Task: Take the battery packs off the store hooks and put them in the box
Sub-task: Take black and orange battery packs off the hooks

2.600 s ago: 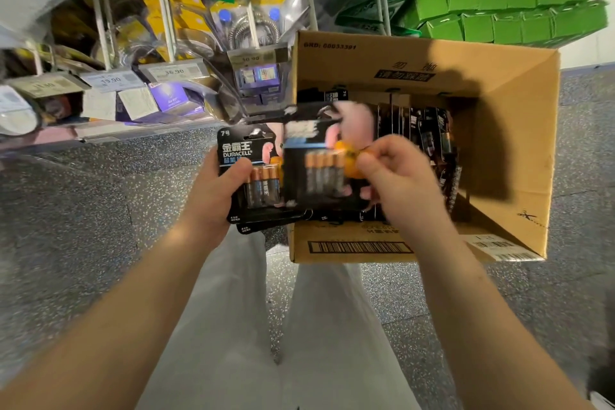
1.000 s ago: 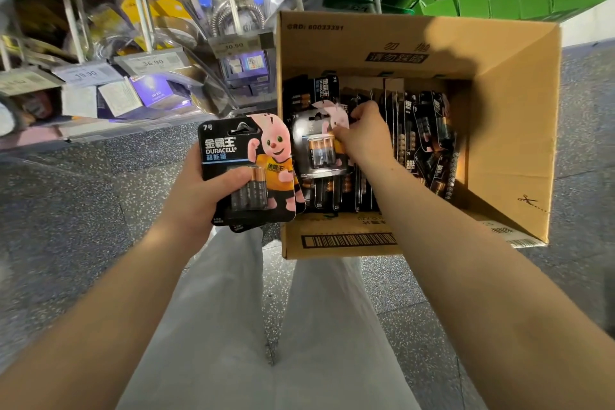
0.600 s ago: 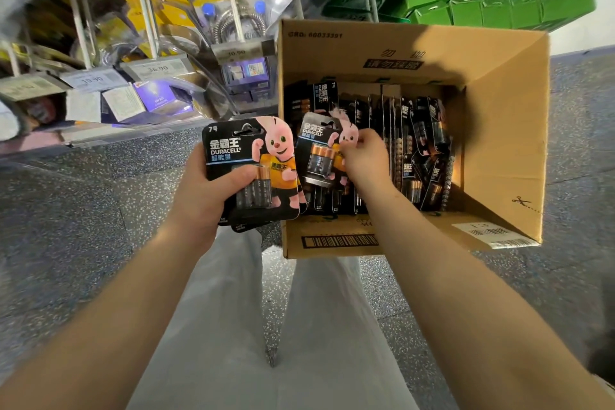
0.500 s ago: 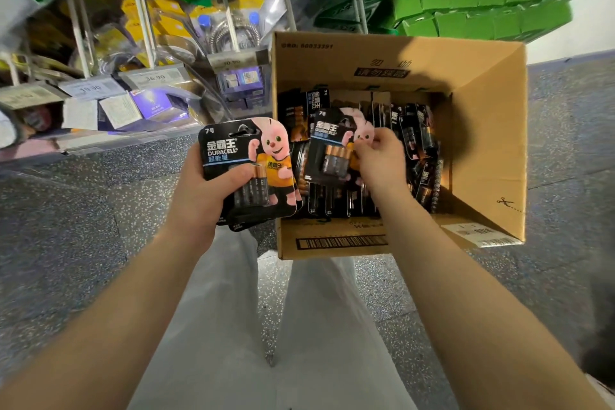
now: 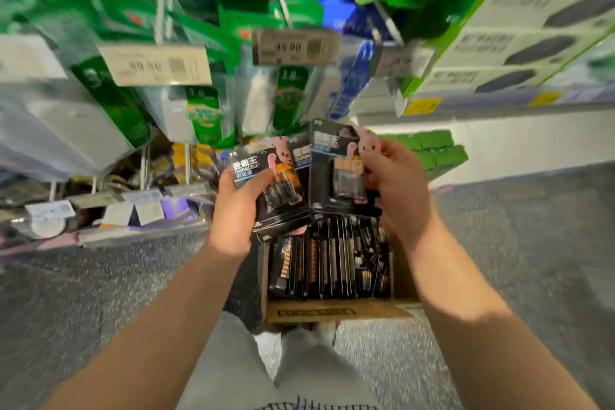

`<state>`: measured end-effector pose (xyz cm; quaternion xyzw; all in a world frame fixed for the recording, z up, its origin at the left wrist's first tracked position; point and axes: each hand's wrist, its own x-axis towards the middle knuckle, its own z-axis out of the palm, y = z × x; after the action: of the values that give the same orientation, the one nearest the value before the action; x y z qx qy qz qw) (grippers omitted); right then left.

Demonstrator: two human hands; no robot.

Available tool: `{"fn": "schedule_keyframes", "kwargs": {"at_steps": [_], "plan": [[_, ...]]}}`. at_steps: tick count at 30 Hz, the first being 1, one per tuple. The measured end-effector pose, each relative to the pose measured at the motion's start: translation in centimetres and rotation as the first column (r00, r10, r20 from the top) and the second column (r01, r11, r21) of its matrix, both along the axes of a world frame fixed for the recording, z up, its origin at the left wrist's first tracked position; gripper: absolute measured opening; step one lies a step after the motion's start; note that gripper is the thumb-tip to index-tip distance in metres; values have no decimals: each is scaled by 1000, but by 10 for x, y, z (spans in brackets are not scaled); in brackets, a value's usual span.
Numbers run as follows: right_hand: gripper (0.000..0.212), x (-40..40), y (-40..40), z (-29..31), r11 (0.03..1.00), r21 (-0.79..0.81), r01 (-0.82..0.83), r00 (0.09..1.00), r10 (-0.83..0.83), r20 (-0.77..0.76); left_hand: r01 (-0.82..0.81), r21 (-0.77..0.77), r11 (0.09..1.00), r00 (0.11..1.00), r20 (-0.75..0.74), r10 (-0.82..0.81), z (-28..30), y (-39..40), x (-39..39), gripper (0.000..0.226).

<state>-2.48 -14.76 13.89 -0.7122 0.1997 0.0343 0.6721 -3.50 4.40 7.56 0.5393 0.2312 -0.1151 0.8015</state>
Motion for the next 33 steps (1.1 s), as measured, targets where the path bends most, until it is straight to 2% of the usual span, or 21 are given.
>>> {"fn": "schedule_keyframes", "kwargs": {"at_steps": [2,3,6,9,13,15,16,19,21,24,25,27,29,33], "plan": [[8,6,13,16,995,-78,-57,998,58,8,-38,-67,997,999,20,40,15,0,6,34],[7,9,18,24,993,-92,-76,997,78,12,-77,-92,993,997,21,80,22,0,9,44],[5,17,34,43,992,-72,-106,992,111,62,-118,-157,981,992,27,123,46,3,14,96],[13,21,51,62,967,-229,-108,981,141,135,-98,-180,979,990,80,114,75,6,16,102],[6,25,70,98,923,-379,-63,953,168,251,-143,-228,963,981,94,168,112,16,18,123],[16,25,80,121,913,-405,-39,926,186,329,-91,-199,976,968,212,134,132,24,15,100],[20,25,83,129,930,-364,-48,912,189,364,-79,-168,983,952,281,124,142,27,14,88],[19,23,98,165,973,-227,-48,857,157,491,-79,-128,989,880,456,130,175,40,12,75],[12,25,111,184,976,-216,-41,810,159,564,-111,-146,983,855,490,169,197,49,10,69],[6,24,134,216,985,-125,-122,769,173,615,-182,-179,967,807,535,250,225,66,11,53],[8,20,142,226,979,-96,-180,750,200,630,-206,-187,961,792,544,276,236,72,9,53],[28,13,158,244,943,-81,-322,692,293,659,-263,-197,944,750,574,329,256,89,4,59],[50,7,170,258,898,-154,-412,620,401,675,-299,-194,934,703,618,353,273,103,1,60],[65,10,199,284,875,-218,-433,556,449,699,-336,-247,909,629,659,412,301,129,-4,64]]}}
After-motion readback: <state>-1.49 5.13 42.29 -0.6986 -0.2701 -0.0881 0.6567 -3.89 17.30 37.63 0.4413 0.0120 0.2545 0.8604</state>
